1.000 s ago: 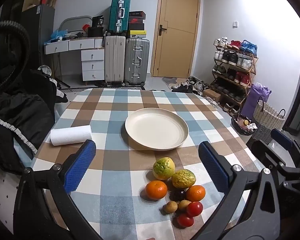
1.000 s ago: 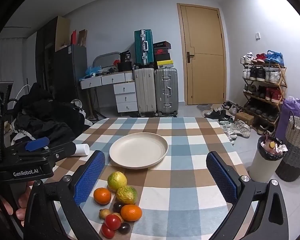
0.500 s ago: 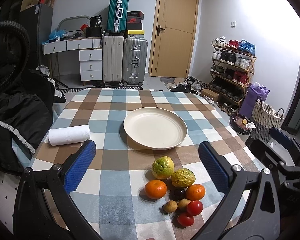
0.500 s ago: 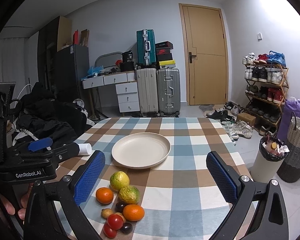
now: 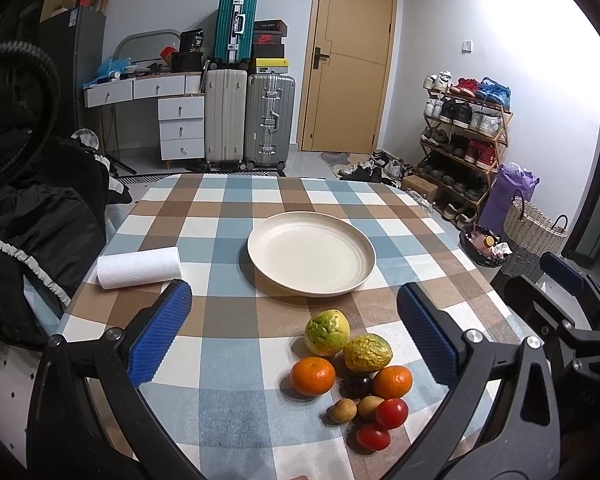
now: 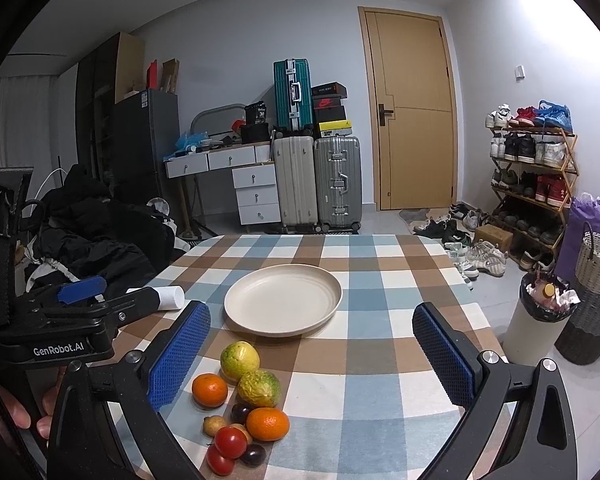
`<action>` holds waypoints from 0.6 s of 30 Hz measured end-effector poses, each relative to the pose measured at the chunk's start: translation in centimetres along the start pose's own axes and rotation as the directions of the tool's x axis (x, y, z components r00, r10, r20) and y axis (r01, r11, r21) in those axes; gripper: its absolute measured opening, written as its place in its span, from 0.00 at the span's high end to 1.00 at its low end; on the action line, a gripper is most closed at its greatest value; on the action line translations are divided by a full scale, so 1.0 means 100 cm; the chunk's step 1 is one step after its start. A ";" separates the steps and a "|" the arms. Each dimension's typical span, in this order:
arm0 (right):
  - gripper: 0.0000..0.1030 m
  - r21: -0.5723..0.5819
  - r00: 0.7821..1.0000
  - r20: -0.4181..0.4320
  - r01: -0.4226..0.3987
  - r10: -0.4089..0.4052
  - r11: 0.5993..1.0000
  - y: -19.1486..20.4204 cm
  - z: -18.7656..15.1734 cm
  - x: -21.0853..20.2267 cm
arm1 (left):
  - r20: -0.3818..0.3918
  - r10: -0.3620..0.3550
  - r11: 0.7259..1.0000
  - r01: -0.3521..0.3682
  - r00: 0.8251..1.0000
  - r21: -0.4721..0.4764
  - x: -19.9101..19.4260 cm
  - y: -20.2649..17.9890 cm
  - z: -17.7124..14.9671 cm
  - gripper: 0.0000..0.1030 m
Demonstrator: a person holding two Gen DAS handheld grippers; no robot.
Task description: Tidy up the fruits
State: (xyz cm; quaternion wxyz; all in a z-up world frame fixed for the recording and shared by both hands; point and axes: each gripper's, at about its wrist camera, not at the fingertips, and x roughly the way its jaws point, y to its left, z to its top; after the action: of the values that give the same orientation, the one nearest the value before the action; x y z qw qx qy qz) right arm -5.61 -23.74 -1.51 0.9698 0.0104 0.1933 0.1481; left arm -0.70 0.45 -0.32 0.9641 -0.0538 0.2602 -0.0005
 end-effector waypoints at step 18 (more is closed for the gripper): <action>0.00 -0.003 1.000 -0.003 0.001 -0.001 1.000 -0.003 -0.003 0.000 | -0.005 -0.004 1.000 0.004 1.000 0.000 0.003 0.001 -0.004 0.00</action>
State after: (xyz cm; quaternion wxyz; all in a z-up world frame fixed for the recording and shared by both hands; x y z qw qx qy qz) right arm -5.61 -24.01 -1.77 0.9696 0.0085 0.1947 0.1479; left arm -0.63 0.45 -0.79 0.9634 -0.0542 0.2624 -0.0027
